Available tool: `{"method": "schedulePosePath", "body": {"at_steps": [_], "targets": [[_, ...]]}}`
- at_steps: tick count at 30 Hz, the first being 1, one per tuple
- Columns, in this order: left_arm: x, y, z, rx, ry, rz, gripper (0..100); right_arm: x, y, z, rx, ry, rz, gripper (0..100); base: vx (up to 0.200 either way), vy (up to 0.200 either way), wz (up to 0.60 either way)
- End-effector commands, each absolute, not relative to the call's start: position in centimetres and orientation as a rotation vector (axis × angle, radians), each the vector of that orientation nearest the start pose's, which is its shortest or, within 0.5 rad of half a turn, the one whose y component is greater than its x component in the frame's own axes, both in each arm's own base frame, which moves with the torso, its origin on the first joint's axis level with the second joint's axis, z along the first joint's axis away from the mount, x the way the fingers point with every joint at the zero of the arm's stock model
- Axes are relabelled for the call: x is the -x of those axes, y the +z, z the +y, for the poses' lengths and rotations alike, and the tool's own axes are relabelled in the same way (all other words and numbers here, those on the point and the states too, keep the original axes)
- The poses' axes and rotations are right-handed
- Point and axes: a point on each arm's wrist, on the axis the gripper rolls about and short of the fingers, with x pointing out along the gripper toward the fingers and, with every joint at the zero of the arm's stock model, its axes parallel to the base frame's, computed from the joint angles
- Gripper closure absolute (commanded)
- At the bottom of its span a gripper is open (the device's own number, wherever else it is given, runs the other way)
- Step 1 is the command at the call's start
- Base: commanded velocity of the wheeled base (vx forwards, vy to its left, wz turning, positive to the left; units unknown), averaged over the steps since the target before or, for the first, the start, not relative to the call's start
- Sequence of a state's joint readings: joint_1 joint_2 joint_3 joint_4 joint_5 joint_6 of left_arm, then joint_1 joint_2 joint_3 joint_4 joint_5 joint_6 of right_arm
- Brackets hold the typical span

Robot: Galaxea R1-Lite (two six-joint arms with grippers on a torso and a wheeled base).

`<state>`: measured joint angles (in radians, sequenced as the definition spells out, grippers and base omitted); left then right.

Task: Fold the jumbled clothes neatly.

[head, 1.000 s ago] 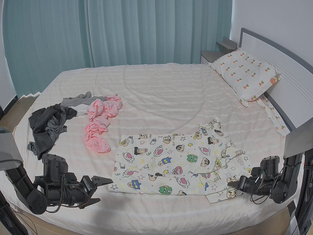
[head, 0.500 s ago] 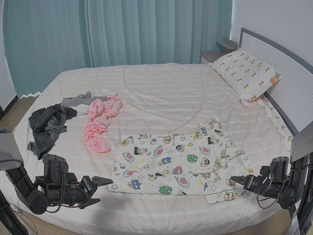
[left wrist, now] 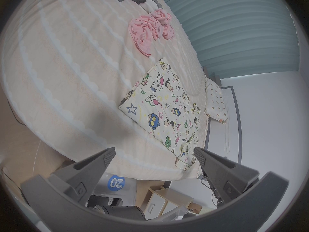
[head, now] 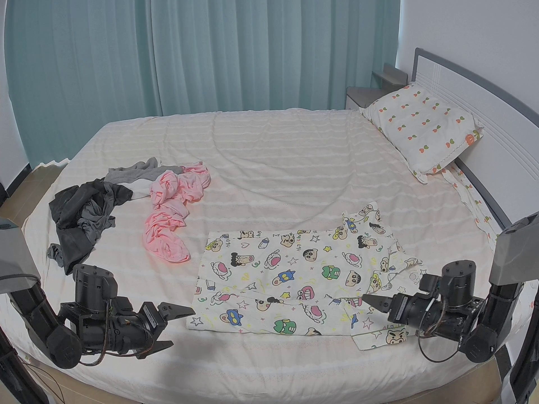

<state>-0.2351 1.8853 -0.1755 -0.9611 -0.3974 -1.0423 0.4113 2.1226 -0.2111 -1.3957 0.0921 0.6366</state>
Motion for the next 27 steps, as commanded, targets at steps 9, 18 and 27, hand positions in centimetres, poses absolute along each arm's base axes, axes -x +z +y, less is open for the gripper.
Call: {"method": "schedulePosePath", "body": {"at_steps": [9,18,27], "targets": [[-20.9,3.4,-5.9,1.018,-0.156,1.003,0,-26.4,1.4,16.7,-0.699,0.305,0.814,0,0.000,0.000,0.00],[-20.9,3.4,-5.9,1.019,-0.153,1.004,0,-27.6,-0.1,18.0,-0.757,0.216,0.895,0,0.000,0.000,0.00],[-20.9,3.3,-5.9,1.019,-0.151,1.008,0,-28.8,-1.7,19.8,-0.705,0.152,0.917,0,0.000,0.000,0.00]]}}
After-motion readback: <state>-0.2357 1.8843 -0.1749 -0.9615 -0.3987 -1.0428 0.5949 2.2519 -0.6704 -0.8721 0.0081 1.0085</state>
